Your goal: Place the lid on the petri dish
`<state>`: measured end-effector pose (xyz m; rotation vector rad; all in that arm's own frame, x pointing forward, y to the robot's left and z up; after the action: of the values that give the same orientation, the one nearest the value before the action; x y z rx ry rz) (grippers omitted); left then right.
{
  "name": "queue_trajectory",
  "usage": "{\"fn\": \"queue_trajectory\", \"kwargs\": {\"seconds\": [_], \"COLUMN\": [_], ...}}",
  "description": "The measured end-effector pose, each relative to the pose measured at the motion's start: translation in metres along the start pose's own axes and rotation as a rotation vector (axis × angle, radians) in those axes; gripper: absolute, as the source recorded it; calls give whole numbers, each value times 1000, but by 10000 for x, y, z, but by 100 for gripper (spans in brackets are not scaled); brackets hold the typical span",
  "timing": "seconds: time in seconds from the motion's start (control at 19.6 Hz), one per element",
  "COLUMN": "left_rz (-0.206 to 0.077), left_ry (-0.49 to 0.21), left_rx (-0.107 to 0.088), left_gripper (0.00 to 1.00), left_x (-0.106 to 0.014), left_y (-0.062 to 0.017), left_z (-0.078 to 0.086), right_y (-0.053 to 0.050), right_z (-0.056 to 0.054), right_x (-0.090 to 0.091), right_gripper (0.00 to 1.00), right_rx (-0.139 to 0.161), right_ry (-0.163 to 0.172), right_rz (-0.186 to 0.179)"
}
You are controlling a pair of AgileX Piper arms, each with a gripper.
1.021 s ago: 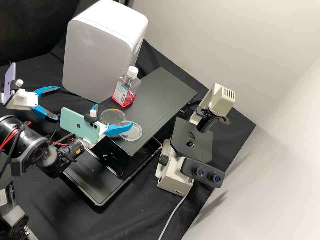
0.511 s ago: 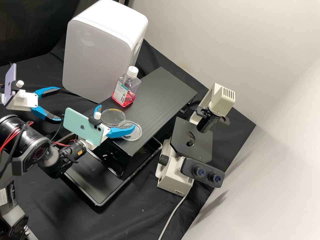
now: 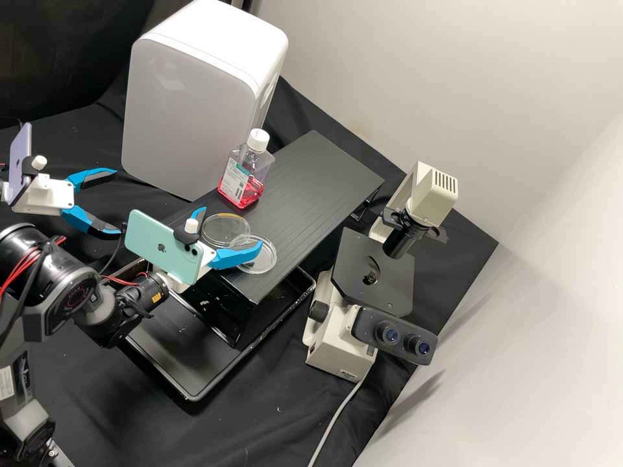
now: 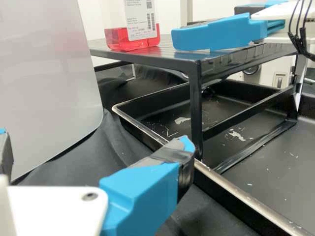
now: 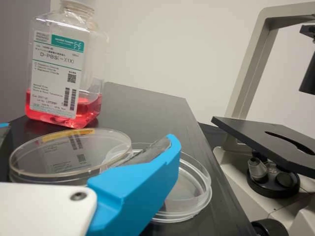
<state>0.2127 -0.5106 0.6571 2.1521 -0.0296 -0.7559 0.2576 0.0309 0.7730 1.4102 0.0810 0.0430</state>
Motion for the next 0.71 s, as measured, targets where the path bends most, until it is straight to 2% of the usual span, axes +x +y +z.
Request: {"fn": "queue_trajectory", "kwargs": {"seconds": [0.71], "left_rz": [1], "left_ry": [5], "left_rx": [-2], "left_gripper": [100], "left_x": [29], "left_y": [-4], "left_z": [-3], "right_y": [18], "right_z": [25], "right_x": [1], "right_gripper": [0], "right_rx": [0], "right_ry": [-10], "right_rz": [7]}}
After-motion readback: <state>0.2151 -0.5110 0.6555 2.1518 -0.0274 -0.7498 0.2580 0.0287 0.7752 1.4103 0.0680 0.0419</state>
